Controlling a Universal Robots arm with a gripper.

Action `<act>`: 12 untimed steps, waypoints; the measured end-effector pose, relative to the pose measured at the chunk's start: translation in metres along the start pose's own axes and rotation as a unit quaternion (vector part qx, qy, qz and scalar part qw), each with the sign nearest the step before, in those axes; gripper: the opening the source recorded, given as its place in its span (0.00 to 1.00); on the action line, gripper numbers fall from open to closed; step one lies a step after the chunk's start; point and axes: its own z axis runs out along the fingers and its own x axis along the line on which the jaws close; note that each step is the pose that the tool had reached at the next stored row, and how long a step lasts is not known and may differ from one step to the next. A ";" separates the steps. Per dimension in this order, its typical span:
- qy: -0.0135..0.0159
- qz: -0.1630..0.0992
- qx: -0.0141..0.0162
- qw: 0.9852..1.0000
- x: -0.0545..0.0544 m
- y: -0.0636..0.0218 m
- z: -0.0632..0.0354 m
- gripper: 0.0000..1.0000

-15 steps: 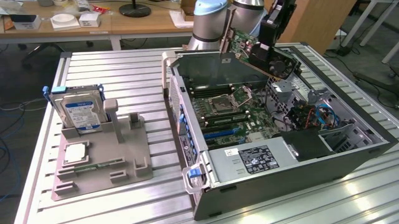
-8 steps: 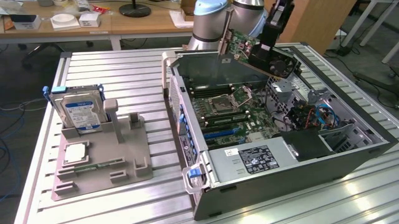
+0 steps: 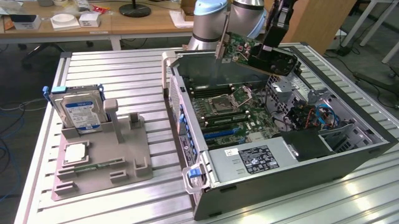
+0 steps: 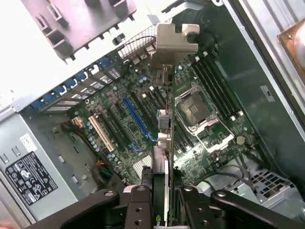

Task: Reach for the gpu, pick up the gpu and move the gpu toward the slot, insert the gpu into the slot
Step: 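Insert the gpu into the slot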

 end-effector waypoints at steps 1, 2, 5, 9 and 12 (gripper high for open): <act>0.000 -0.005 0.000 1.000 0.000 0.0000 0.0000 0.26; 0.000 -0.011 0.000 1.000 0.000 0.0000 0.0000 0.26; 0.001 -0.030 0.000 1.000 0.000 -0.0001 0.0001 0.26; 0.001 -0.053 -0.001 0.999 0.000 -0.0001 0.0001 0.26; 0.002 -0.077 -0.001 0.997 0.000 -0.0001 0.0001 0.26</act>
